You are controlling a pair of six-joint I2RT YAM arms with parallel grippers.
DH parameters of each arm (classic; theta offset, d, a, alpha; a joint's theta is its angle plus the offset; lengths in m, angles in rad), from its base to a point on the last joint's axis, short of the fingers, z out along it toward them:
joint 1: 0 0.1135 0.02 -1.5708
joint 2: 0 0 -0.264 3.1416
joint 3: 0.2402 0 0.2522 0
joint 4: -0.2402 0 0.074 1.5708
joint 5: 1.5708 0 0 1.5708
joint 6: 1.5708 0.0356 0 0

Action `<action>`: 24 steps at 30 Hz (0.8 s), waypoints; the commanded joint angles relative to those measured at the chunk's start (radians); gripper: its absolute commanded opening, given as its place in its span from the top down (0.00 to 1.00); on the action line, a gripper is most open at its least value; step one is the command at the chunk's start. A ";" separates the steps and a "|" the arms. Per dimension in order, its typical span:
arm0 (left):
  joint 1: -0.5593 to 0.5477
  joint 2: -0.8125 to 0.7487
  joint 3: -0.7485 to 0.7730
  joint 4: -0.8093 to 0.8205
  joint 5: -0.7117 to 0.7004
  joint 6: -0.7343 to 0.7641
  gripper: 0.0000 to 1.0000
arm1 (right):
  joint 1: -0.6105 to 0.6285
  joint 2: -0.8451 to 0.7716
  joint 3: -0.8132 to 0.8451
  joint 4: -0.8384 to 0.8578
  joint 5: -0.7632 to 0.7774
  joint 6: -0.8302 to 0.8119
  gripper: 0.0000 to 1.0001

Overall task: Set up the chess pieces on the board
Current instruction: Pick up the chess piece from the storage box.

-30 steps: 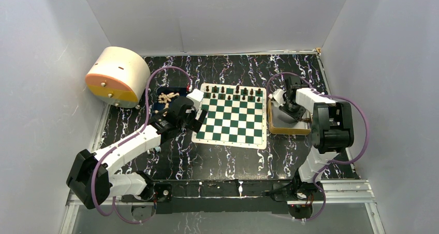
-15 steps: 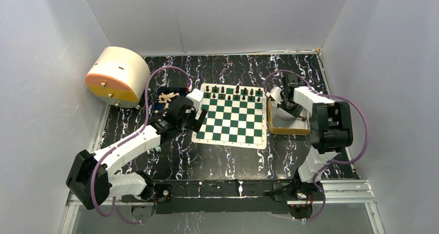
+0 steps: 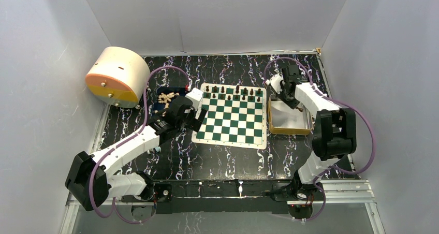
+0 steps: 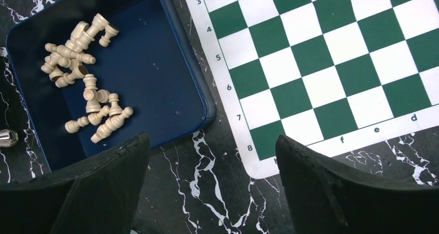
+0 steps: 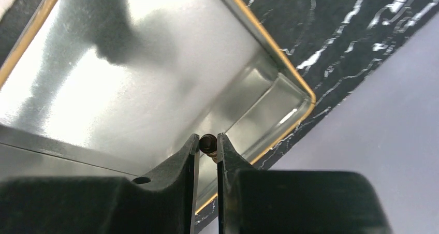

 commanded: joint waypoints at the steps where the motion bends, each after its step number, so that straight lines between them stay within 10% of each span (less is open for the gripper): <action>1: 0.002 -0.043 0.005 0.034 0.015 -0.019 0.13 | 0.015 -0.095 0.078 0.009 0.011 0.095 0.95; 15: 0.002 -0.011 0.121 0.197 0.409 -0.235 0.24 | 0.123 -0.254 0.238 0.051 -0.386 0.542 0.99; 24: 0.002 0.067 0.208 0.273 0.557 -0.278 0.36 | 0.209 -0.433 0.076 0.395 -0.690 0.962 0.96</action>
